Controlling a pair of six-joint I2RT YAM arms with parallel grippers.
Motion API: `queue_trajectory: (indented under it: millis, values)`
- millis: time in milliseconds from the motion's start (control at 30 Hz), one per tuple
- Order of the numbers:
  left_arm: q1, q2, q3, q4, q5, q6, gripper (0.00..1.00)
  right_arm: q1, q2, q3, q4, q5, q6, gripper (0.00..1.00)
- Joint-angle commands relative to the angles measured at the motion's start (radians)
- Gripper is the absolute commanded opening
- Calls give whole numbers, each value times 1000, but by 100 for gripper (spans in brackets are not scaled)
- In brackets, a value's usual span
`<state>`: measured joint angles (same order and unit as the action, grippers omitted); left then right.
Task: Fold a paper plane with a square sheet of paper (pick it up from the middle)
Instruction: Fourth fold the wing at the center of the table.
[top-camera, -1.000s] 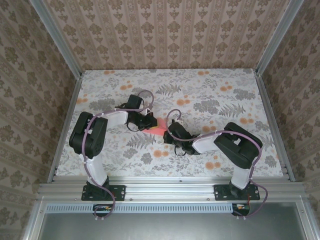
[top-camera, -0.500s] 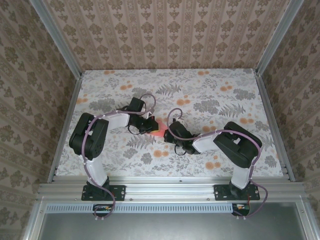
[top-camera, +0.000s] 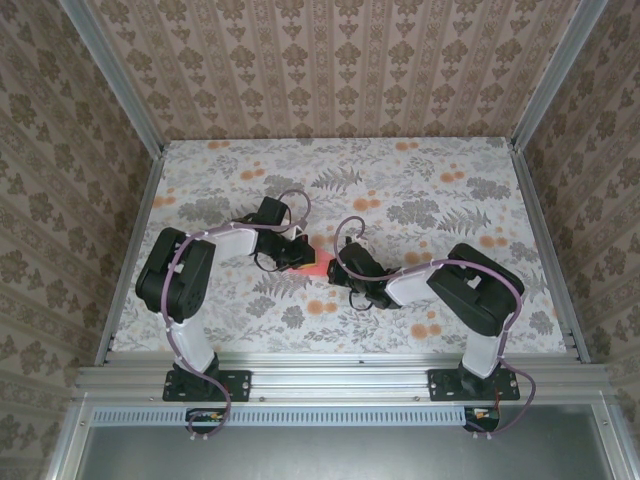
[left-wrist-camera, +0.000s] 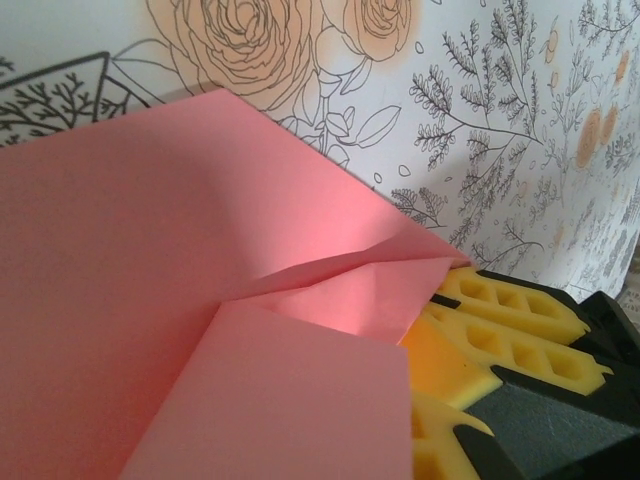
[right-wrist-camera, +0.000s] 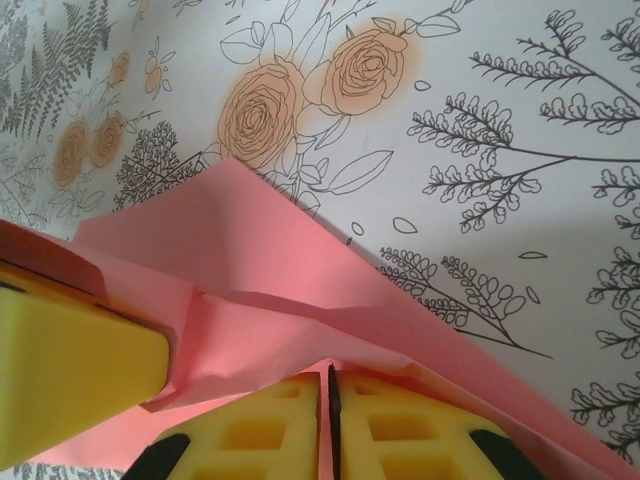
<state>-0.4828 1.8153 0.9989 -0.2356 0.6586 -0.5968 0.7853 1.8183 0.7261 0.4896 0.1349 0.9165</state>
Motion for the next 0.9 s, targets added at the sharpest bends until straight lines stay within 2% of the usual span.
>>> queue_trajectory:
  millis: [0, 367, 867]
  values:
    - [9, -17, -10, 8, -8, 13, 0, 1, -52, -24, 8, -28, 0, 15]
    - [6, -7, -3, 40, -8, -9, 0, 49, 7, -22, 27, -43, 137, 15]
    - [-20, -96, -41, 64, -9, -64, 0, 48, 61, -10, -20, 14, 165, 8]
